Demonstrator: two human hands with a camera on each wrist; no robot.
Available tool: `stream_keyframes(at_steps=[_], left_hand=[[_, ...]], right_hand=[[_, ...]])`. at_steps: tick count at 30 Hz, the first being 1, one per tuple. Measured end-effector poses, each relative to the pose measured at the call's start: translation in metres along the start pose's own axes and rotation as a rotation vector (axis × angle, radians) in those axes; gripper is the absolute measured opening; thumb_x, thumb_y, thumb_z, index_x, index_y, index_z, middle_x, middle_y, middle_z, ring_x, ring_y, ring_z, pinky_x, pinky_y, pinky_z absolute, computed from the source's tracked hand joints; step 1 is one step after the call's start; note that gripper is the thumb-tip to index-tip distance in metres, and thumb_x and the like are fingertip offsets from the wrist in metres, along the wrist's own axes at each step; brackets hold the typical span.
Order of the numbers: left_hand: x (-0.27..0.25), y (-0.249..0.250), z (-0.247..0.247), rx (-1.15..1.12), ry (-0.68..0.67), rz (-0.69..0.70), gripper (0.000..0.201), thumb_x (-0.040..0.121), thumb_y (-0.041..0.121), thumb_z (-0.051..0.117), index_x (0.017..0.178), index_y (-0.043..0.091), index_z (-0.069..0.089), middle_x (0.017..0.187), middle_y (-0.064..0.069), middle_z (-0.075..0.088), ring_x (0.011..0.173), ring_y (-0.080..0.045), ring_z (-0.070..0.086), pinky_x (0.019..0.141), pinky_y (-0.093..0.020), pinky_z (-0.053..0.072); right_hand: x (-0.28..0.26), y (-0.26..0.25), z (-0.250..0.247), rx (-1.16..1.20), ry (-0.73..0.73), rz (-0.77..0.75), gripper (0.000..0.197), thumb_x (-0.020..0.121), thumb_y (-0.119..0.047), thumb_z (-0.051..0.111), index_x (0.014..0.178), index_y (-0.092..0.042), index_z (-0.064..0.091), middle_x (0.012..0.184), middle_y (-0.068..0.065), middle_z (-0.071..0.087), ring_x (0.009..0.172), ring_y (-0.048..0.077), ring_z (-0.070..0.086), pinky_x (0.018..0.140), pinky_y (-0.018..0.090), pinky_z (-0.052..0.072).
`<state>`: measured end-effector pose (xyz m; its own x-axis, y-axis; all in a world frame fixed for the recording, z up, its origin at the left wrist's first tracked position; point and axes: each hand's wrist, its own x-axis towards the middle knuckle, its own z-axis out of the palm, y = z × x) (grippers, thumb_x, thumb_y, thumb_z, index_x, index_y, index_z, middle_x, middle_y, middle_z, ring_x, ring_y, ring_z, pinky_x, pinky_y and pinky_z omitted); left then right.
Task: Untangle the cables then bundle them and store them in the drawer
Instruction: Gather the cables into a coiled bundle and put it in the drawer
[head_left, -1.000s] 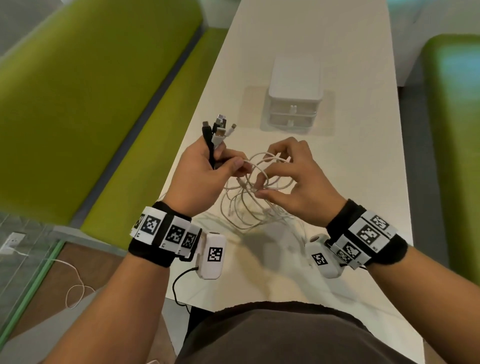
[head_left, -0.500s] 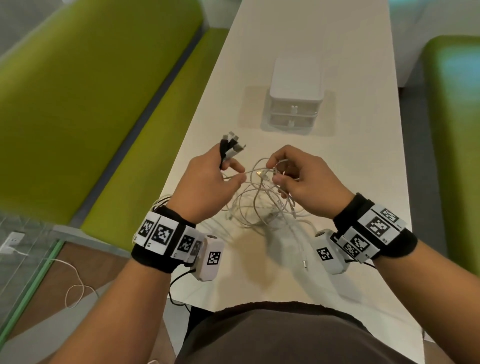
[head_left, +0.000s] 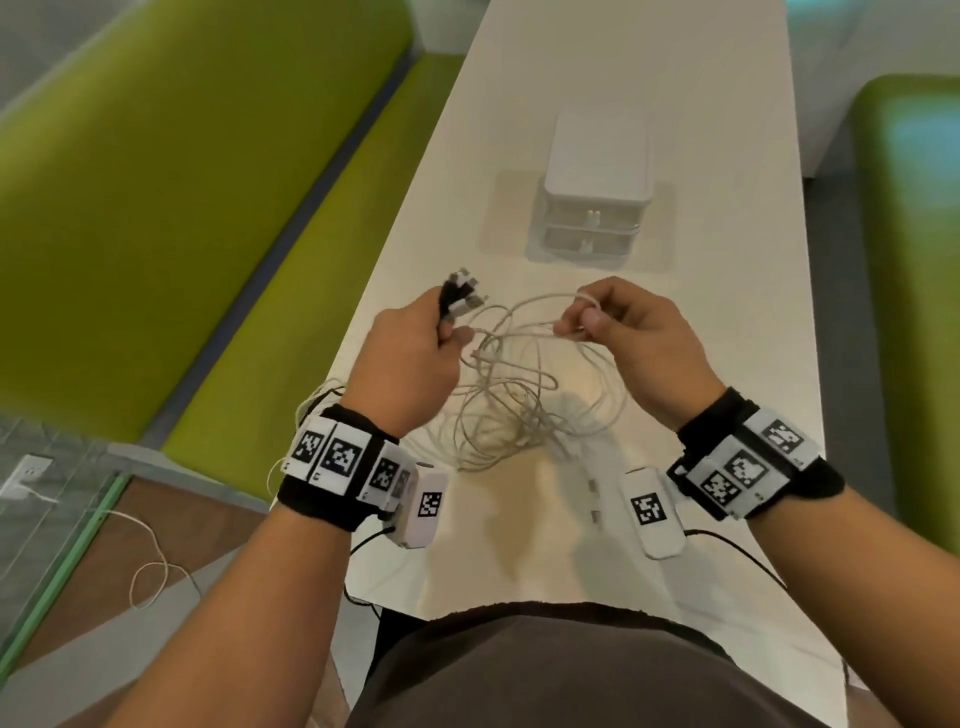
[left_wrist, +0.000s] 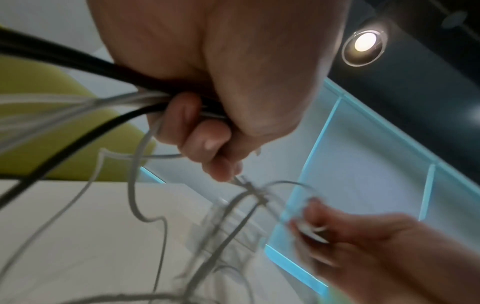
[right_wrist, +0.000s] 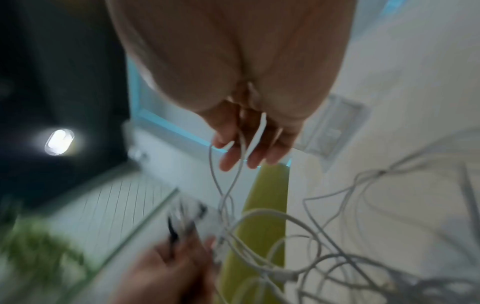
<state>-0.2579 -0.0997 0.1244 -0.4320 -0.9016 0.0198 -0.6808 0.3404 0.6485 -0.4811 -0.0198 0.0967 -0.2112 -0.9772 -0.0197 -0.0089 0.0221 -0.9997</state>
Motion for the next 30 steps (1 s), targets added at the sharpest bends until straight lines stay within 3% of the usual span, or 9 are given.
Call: stream_keyframes(at_steps=[3,6,10,13,16,19,22,26,30], left_hand=[[0.003,-0.017,-0.01,0.001,0.06,-0.095,0.032,0.096,0.011,0.061,0.074,0.023,0.041,0.076,-0.008,0.067,0.063,0.003,0.066,0.057,-0.016,0.05],[-0.001,-0.015,-0.016,-0.022,0.06,-0.124,0.03,0.096,0.01,0.062,0.075,0.014,0.041,0.079,-0.014,0.069,0.057,0.008,0.061,0.051,-0.006,0.038],[-0.001,-0.014,-0.014,-0.036,0.087,-0.109,0.033,0.096,0.013,0.061,0.073,0.015,0.039,0.076,-0.013,0.069,0.058,0.003,0.061,0.052,-0.008,0.039],[-0.002,-0.011,-0.014,-0.082,0.058,-0.074,0.032,0.097,0.013,0.059,0.073,0.016,0.037,0.071,-0.002,0.072,0.05,0.001,0.056,0.052,-0.02,0.039],[-0.005,-0.001,-0.012,-0.148,-0.035,-0.031,0.031,0.098,0.01,0.057,0.075,0.018,0.039,0.074,-0.003,0.073,0.045,0.002,0.054,0.049,-0.02,0.036],[-0.007,0.009,-0.008,-0.216,-0.088,0.039,0.031,0.097,0.01,0.056,0.075,0.022,0.039,0.073,-0.002,0.071,0.049,0.0,0.055,0.054,-0.024,0.038],[-0.007,0.015,-0.009,-0.37,-0.091,0.057,0.023,0.089,0.016,0.053,0.074,0.026,0.038,0.07,-0.006,0.063,0.051,-0.011,0.054,0.057,-0.028,0.039],[-0.001,0.005,-0.017,-0.31,0.026,-0.003,0.031,0.092,0.008,0.056,0.073,0.025,0.04,0.077,-0.022,0.058,0.058,-0.008,0.057,0.06,-0.026,0.041],[0.0,-0.01,-0.017,-0.279,0.051,-0.065,0.027,0.097,0.004,0.059,0.077,0.013,0.042,0.068,0.005,0.06,0.061,-0.003,0.062,0.062,-0.026,0.047]], right_hand=[[-0.002,-0.006,-0.01,0.511,0.024,0.097,0.019,0.103,0.002,0.042,0.097,-0.006,0.059,0.056,0.006,0.047,0.077,0.032,0.063,0.086,0.036,0.056],[0.001,-0.004,-0.022,0.427,0.116,0.142,0.019,0.102,-0.002,0.047,0.099,-0.009,0.064,0.052,0.0,0.032,0.054,0.022,0.045,0.066,0.032,0.051],[0.009,-0.005,-0.027,0.274,0.226,0.202,0.024,0.086,0.0,0.054,0.106,-0.013,0.06,0.065,-0.001,0.036,0.056,0.016,0.036,0.058,0.03,0.04],[0.008,-0.008,-0.02,0.152,0.339,0.12,0.034,0.07,-0.004,0.058,0.097,-0.024,0.051,0.098,0.004,0.048,0.086,0.022,0.059,0.082,0.042,0.057],[-0.001,-0.007,-0.006,-0.469,0.411,-0.248,0.024,0.077,-0.006,0.07,0.089,-0.023,0.06,0.114,0.003,0.046,0.111,0.022,0.052,0.101,0.039,0.047],[-0.008,-0.008,0.018,-0.775,0.205,-0.536,0.011,0.082,-0.024,0.077,0.089,-0.021,0.068,0.098,-0.004,0.057,0.099,0.022,0.048,0.087,0.041,0.039],[-0.007,0.005,0.038,-0.884,-0.086,-0.348,0.04,0.081,-0.059,0.074,0.105,-0.028,0.066,0.102,-0.009,0.058,0.091,0.016,0.056,0.077,0.035,0.044],[-0.006,0.019,0.036,-0.902,-0.115,-0.345,0.014,0.084,-0.018,0.072,0.092,-0.03,0.068,0.1,-0.009,0.056,0.079,0.019,0.059,0.062,0.037,0.05],[0.0,0.005,0.016,-0.727,-0.093,-0.44,0.033,0.07,0.011,0.056,0.077,-0.021,0.058,0.098,-0.01,0.053,0.074,0.015,0.052,0.064,0.038,0.05]])
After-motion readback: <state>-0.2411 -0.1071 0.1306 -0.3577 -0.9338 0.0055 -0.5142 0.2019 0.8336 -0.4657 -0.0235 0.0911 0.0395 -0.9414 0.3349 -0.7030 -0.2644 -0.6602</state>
